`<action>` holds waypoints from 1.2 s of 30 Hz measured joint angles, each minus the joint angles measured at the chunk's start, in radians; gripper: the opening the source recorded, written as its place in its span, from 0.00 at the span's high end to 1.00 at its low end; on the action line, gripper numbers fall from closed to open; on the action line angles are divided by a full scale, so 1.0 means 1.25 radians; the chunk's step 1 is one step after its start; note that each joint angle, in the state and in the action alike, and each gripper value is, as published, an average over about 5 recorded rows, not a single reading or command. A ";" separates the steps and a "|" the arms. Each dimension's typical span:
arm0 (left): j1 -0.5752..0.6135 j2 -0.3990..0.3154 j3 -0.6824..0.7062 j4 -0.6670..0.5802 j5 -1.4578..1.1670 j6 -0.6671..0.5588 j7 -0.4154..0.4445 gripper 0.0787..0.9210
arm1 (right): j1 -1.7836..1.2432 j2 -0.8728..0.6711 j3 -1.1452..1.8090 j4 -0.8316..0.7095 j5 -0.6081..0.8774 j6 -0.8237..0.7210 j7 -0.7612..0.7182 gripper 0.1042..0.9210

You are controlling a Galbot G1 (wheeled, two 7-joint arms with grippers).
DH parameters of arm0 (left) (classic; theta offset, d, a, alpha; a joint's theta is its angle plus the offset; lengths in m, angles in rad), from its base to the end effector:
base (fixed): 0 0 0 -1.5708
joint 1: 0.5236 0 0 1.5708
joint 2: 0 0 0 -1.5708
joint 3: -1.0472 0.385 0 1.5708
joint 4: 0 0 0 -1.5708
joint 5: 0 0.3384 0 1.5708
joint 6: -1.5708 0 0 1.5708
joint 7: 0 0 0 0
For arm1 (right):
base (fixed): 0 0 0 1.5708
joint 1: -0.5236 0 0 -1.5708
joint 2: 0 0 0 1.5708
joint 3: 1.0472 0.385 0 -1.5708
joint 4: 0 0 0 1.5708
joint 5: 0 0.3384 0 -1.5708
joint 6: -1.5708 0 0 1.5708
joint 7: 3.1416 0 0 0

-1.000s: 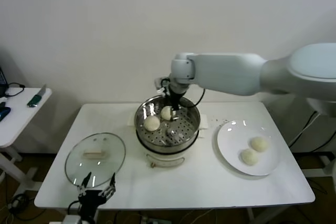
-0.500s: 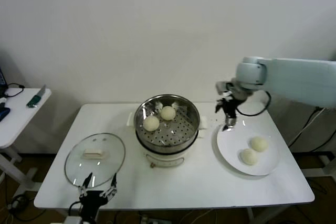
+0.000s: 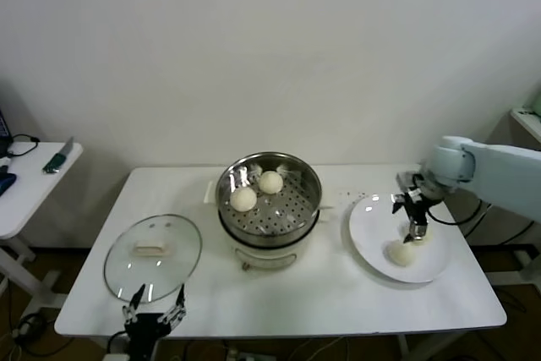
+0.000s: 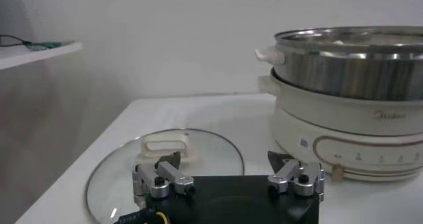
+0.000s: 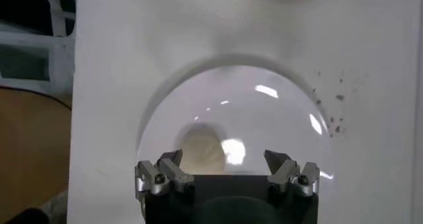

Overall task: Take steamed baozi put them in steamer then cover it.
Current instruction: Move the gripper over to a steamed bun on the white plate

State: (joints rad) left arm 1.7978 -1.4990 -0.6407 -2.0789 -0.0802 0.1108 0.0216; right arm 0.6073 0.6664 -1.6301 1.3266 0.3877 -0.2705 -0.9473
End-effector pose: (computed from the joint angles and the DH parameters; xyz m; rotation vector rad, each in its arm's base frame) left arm 0.0665 0.0503 -0.3592 0.0611 -2.7938 -0.0568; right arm 0.5174 -0.1975 -0.1380 1.2093 -1.3043 1.2861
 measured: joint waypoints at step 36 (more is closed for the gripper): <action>0.012 -0.013 0.008 -0.005 0.020 -0.001 -0.002 0.12 | -0.316 -0.004 0.269 -0.116 -0.146 0.001 0.032 0.18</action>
State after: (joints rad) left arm 1.8129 -1.5146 -0.6310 -2.0851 -0.0550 0.1093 0.0196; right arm 0.2120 0.6614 -1.2934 1.1814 0.2054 -0.2687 -0.9067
